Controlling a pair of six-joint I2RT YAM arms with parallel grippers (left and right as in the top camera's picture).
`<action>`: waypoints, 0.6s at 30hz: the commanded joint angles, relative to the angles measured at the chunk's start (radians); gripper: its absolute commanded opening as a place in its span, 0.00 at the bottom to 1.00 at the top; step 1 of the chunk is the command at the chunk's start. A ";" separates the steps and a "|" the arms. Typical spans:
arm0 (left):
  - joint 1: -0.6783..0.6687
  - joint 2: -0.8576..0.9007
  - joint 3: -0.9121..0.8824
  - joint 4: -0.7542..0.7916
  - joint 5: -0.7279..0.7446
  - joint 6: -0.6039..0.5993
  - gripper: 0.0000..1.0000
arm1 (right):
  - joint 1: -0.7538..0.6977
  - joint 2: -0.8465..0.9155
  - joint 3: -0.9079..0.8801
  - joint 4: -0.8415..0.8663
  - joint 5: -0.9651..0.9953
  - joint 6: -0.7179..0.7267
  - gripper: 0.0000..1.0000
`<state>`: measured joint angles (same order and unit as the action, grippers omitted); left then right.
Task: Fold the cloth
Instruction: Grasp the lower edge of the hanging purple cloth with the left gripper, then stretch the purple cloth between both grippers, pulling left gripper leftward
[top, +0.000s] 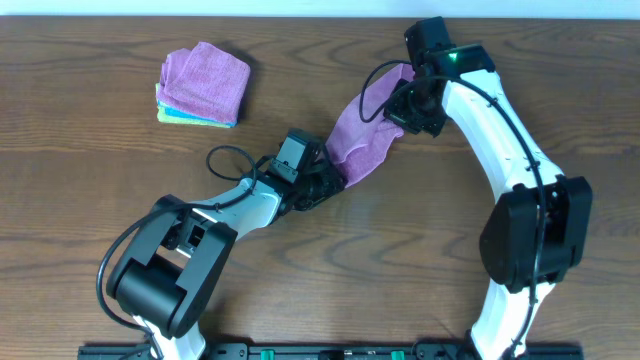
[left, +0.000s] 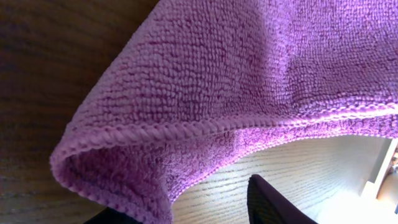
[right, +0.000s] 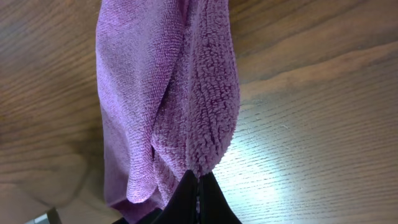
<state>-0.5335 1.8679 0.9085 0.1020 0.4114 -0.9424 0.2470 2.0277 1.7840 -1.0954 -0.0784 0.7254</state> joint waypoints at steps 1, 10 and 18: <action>0.004 0.042 -0.023 -0.035 -0.124 0.034 0.46 | 0.009 -0.015 0.002 -0.002 -0.001 -0.028 0.01; 0.004 0.042 -0.023 -0.065 -0.179 0.098 0.21 | 0.009 -0.015 0.002 -0.006 -0.002 -0.035 0.01; 0.006 0.040 -0.023 -0.069 -0.193 0.158 0.06 | 0.009 -0.021 0.002 -0.026 -0.003 -0.090 0.01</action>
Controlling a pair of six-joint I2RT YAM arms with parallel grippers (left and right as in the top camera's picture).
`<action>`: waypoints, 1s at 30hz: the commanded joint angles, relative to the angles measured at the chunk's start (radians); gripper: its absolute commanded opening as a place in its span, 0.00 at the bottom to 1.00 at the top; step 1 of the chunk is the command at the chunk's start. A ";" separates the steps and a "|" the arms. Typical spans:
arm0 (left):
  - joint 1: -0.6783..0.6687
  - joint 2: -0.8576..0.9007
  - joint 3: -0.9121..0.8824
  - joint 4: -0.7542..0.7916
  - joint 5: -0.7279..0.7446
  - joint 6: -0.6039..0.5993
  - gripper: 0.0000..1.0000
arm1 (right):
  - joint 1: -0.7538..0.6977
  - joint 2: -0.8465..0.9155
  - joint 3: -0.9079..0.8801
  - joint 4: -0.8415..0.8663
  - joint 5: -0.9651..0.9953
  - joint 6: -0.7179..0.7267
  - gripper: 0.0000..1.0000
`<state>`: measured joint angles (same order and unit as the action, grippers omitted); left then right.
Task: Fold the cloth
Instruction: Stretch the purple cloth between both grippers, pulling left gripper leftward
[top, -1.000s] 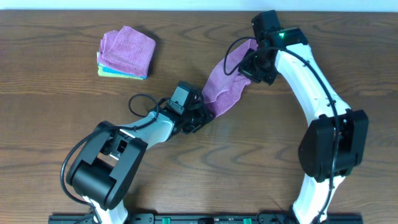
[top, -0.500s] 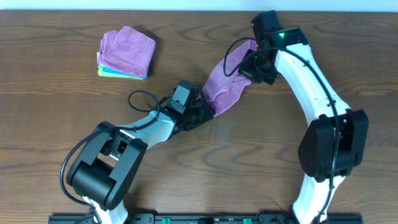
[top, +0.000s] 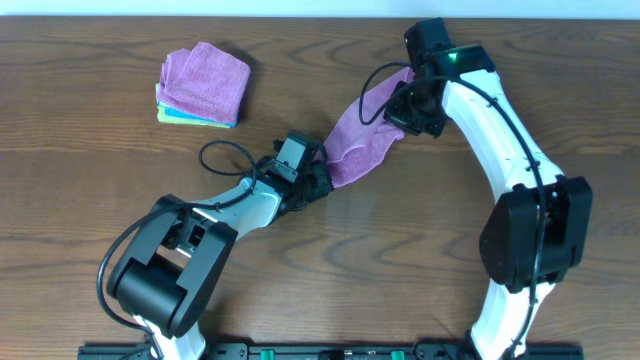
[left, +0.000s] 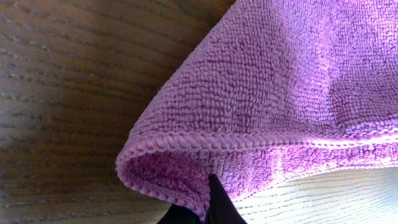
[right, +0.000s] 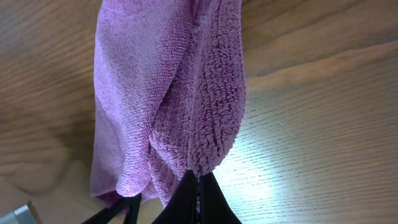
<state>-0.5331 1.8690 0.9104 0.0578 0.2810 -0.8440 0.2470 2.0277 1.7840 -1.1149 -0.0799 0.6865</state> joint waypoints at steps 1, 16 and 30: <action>0.010 0.035 -0.025 -0.031 -0.051 0.087 0.06 | 0.009 -0.028 0.002 -0.008 -0.002 -0.070 0.01; 0.186 -0.357 -0.021 -0.314 -0.045 0.238 0.06 | 0.018 -0.154 0.002 -0.161 0.024 -0.143 0.01; 0.187 -0.515 0.107 -0.426 -0.039 0.201 0.06 | 0.042 -0.335 0.002 0.010 -0.051 -0.143 0.01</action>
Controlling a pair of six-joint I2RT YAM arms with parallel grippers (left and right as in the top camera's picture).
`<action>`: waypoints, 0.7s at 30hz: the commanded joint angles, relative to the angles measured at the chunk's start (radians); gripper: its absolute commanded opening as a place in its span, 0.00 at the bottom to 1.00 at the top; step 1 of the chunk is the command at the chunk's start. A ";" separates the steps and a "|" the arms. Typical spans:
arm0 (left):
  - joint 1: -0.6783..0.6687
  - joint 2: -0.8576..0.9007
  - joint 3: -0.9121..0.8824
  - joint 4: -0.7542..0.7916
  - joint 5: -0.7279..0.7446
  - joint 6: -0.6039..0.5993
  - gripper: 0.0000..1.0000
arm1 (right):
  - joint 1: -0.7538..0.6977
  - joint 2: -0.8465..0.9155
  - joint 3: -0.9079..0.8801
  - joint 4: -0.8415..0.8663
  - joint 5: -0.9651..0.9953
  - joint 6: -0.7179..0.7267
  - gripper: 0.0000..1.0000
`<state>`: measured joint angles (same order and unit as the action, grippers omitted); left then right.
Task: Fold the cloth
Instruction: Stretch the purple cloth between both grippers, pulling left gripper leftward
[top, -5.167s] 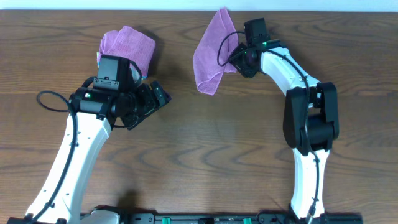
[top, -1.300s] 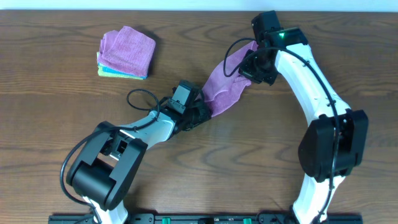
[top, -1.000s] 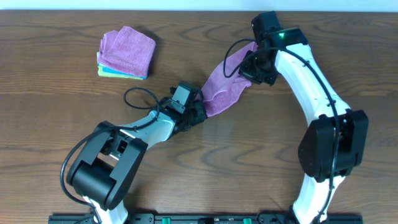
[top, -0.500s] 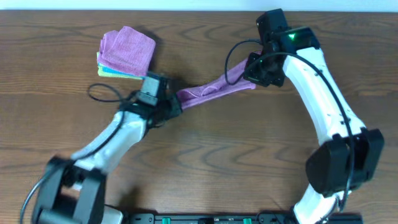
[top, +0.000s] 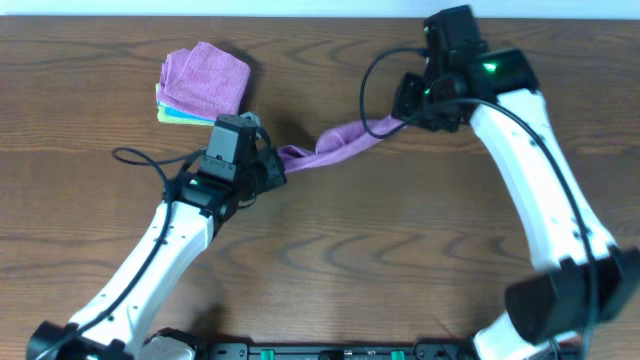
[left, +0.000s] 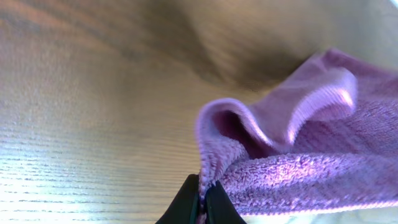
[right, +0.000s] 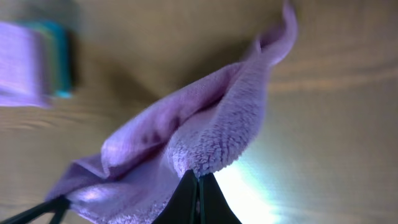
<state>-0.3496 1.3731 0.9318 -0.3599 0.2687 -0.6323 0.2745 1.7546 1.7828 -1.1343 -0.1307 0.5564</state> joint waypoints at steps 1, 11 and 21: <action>0.003 -0.019 0.101 -0.010 -0.035 -0.011 0.06 | 0.014 -0.068 0.003 0.044 0.000 -0.013 0.01; 0.003 0.026 0.132 0.136 -0.098 -0.022 0.06 | 0.015 -0.049 0.003 0.285 0.062 -0.040 0.01; 0.031 0.220 0.274 0.264 -0.131 0.017 0.06 | 0.013 0.064 0.003 0.491 0.133 -0.113 0.01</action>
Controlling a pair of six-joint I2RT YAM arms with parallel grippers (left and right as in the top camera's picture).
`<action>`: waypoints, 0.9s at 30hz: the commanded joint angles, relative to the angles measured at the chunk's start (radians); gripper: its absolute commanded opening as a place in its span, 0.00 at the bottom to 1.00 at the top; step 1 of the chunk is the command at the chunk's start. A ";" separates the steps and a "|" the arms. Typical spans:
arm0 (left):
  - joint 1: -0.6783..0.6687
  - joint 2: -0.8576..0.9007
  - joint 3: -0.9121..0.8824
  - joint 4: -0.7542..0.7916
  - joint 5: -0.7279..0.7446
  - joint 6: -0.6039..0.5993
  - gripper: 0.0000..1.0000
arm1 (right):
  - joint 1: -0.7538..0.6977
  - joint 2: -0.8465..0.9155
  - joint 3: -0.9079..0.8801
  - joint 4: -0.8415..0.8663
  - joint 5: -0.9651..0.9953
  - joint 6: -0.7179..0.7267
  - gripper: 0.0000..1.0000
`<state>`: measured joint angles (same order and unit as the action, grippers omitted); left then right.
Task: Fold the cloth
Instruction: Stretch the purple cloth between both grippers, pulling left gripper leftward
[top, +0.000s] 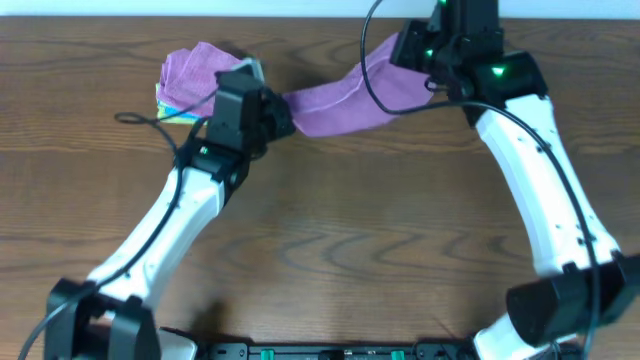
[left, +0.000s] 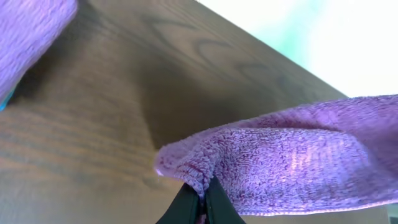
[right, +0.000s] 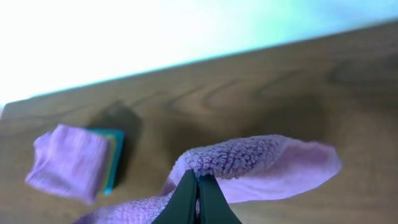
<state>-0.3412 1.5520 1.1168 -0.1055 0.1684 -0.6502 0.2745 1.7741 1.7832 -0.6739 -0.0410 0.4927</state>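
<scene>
A purple terry cloth (top: 335, 103) hangs stretched in the air between both arms, near the table's far edge. My left gripper (top: 278, 105) is shut on its left corner; the wrist view shows the cloth (left: 292, 158) bunched into the pinched fingertips (left: 200, 200). My right gripper (top: 408, 48) is shut on the other corner, and in its wrist view the cloth (right: 249, 162) drapes over the closed fingertips (right: 198, 186).
A stack of folded cloths (top: 195, 78), purple on top with blue and green beneath, lies at the far left, close behind my left gripper; it also shows as the stack (right: 74, 163) in the right wrist view. The wooden table (top: 360, 250) reaches to a white back edge.
Both grippers have risen and moved toward the far edge with the cloth. The cloth now spans wider and flatter between them, no longer a sagging rope.
At first the right gripper held the cloth up by a corner while the left was open at its lower edge mid-table. Then the left had shut on that edge. Later the arms were apart with the cloth strung between, and now it hangs higher, further back.
</scene>
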 joint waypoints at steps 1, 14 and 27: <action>0.029 0.067 0.120 0.008 -0.031 0.047 0.06 | 0.012 0.058 0.003 0.054 0.049 -0.053 0.01; 0.064 0.213 0.369 -0.132 -0.005 0.158 0.06 | 0.001 0.097 0.003 0.121 0.086 -0.106 0.01; 0.066 0.194 0.378 -0.424 0.095 0.187 0.06 | 0.002 0.035 0.003 -0.284 0.082 -0.114 0.01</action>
<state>-0.2813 1.7615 1.4734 -0.4965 0.2234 -0.4908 0.2733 1.8446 1.7832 -0.9195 0.0341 0.3965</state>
